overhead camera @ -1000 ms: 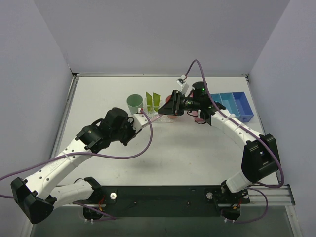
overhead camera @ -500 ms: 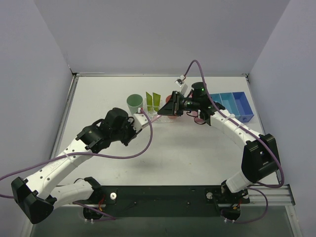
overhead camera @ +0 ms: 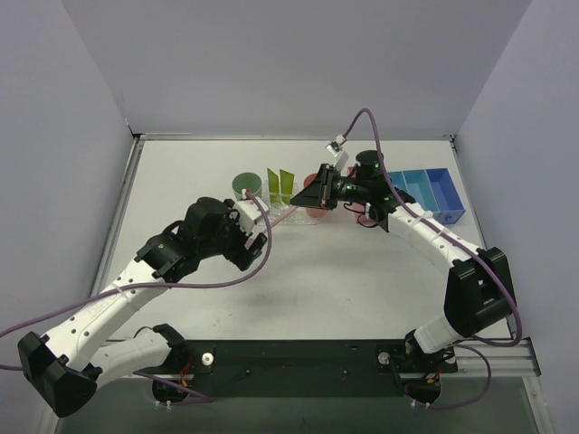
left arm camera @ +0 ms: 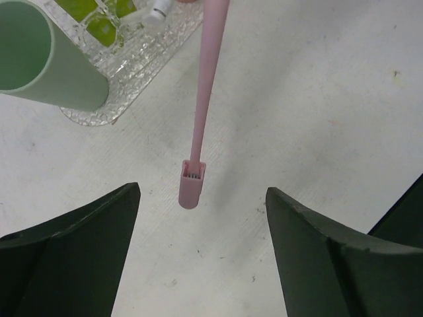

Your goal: Prepare toiletry sets of a toothbrush and toothpaste on the tray

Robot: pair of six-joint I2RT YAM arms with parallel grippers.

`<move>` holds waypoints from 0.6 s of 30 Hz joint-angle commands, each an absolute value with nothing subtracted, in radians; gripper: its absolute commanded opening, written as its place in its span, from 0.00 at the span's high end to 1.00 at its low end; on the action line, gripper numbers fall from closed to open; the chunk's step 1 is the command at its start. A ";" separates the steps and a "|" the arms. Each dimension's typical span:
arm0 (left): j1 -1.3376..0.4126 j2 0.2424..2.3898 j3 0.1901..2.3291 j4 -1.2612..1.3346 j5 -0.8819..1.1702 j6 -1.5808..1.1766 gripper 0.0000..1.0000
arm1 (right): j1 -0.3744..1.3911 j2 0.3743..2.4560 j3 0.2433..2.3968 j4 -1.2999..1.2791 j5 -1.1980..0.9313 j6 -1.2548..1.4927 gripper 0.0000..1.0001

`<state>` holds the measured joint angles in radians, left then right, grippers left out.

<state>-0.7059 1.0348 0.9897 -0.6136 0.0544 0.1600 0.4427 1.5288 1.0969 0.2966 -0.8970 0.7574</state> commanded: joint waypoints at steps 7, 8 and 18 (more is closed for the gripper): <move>-0.468 0.867 0.859 -0.172 0.469 -0.311 0.09 | 0.345 1.393 1.032 0.557 -0.940 0.844 1.00; -0.454 0.862 0.848 -0.099 0.494 -0.354 0.09 | 0.342 1.384 1.028 0.566 -0.948 0.851 1.00; -0.359 0.858 0.778 0.097 0.548 -0.632 0.10 | 0.334 1.333 0.979 0.795 -1.000 0.992 1.00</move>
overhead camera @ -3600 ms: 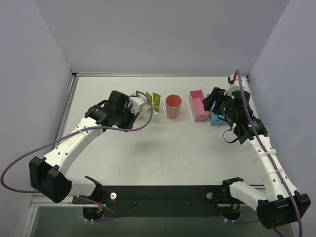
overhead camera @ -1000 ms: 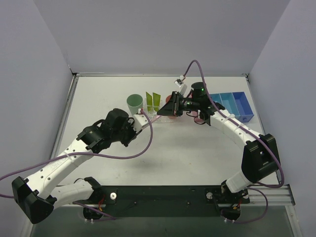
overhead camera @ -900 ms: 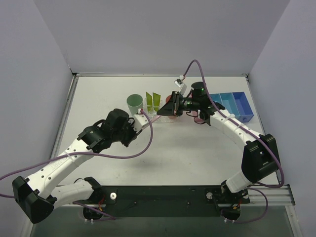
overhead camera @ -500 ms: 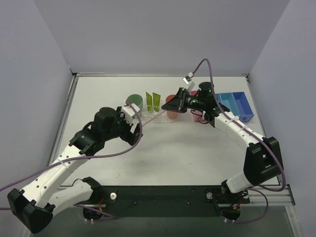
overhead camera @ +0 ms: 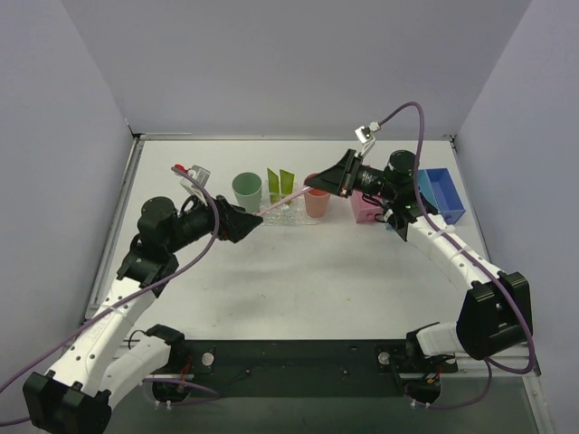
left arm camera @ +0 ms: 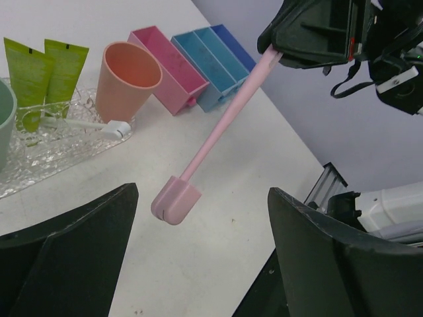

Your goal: Prepare toiletry sets of a toothbrush and toothpaste on the tray

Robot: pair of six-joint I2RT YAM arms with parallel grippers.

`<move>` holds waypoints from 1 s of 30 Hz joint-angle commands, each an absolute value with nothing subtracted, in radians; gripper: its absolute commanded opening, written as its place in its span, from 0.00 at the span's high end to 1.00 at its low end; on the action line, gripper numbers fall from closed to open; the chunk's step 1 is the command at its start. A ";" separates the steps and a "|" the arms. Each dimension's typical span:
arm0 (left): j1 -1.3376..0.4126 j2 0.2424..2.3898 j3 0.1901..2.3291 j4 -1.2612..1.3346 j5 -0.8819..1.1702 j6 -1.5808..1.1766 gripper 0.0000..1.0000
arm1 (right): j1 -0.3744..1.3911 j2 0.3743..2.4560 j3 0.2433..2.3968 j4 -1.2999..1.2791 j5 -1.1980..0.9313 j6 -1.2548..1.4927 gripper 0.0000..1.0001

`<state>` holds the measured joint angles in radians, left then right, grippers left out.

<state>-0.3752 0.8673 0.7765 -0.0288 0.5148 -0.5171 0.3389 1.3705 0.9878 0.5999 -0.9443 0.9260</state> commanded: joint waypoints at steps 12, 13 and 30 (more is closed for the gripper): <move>-0.354 0.862 0.692 0.236 0.604 -0.787 0.17 | 0.334 1.312 0.963 0.871 -0.992 1.031 1.00; -0.354 0.861 0.681 0.250 0.610 -0.811 0.18 | 0.334 1.312 0.962 0.877 -0.991 1.034 1.00; -0.354 0.813 0.551 0.548 0.571 -1.011 0.34 | 0.334 1.295 0.942 0.893 -0.988 1.042 1.00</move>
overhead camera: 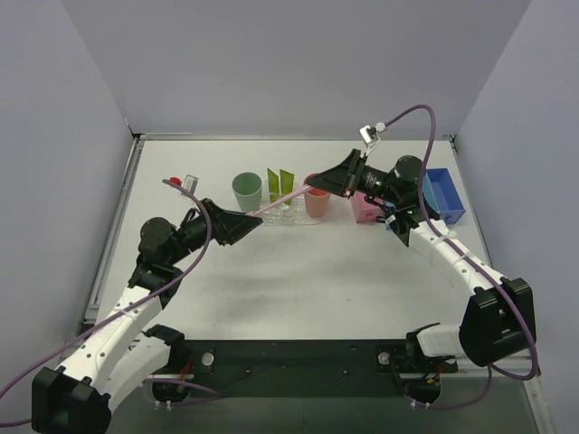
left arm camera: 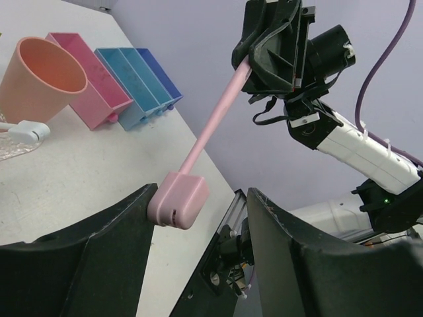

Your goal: Prepare toiletry sets of a toothbrush and toothpaste on the tray

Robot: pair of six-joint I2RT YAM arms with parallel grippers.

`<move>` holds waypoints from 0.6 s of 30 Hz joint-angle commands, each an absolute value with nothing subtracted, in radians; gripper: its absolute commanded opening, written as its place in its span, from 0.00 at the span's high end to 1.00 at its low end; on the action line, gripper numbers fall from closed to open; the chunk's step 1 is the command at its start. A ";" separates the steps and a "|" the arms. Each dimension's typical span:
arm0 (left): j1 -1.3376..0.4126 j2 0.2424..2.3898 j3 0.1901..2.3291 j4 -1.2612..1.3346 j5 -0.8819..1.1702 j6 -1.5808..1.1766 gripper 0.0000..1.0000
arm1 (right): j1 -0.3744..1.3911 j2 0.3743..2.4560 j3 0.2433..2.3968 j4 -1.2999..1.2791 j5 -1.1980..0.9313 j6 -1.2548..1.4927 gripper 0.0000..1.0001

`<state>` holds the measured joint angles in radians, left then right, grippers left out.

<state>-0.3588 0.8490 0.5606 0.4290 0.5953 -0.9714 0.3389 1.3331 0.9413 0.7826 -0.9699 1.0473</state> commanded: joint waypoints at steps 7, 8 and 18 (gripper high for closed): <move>-0.353 0.796 0.525 0.603 0.546 -1.052 0.42 | 0.333 1.295 0.937 0.903 -0.989 1.049 1.00; -0.353 0.796 0.525 0.606 0.546 -1.055 0.43 | 0.333 1.295 0.936 0.904 -0.989 1.049 1.00; -0.345 0.795 0.502 0.658 0.548 -1.075 0.73 | 0.334 1.305 0.934 0.904 -0.997 1.051 1.00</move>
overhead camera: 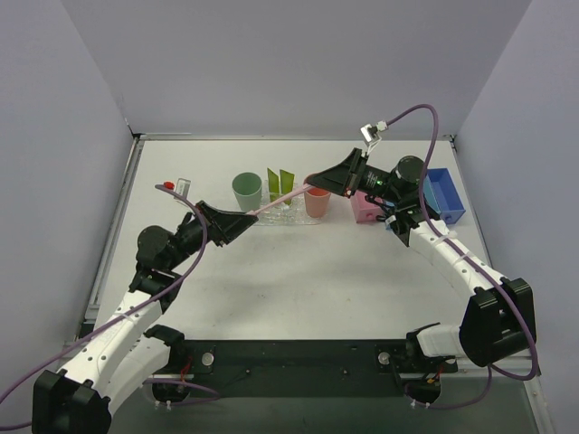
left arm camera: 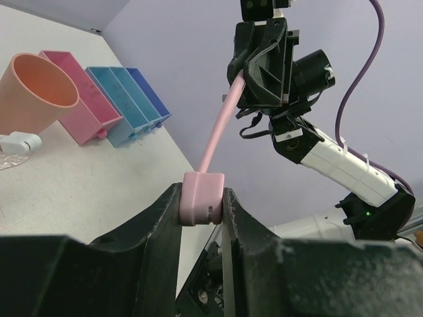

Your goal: Prepare toiletry sets of a toothbrush and toothpaste on the tray

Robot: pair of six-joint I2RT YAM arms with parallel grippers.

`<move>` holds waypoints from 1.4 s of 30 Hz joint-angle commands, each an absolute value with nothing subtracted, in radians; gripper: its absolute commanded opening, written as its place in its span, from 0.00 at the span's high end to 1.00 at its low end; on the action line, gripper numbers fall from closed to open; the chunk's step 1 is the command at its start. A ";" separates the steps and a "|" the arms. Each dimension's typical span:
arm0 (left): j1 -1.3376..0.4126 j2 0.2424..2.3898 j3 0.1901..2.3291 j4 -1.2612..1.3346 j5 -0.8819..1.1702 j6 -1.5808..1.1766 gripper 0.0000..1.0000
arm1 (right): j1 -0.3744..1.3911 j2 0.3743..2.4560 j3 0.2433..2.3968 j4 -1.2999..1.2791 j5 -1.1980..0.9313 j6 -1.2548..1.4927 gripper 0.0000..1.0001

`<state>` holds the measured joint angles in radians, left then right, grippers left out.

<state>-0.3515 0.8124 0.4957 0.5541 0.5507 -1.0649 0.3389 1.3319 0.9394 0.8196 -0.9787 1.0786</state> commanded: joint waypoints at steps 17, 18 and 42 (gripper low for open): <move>-0.310 0.761 0.483 0.612 0.506 -1.034 1.00 | 0.308 1.310 0.916 0.818 -0.970 0.986 0.56; -0.305 0.756 0.483 0.603 0.496 -1.026 1.00 | 0.302 1.307 0.911 0.816 -0.960 0.982 0.55; -0.123 0.857 0.692 -0.121 0.411 -0.704 1.00 | 0.250 0.878 0.933 0.041 -0.396 0.361 0.51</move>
<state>-0.1287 0.8333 0.6319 -0.0887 0.4252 -0.7780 0.2546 0.9253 0.8944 0.1181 -0.5182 0.4736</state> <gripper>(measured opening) 0.359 0.494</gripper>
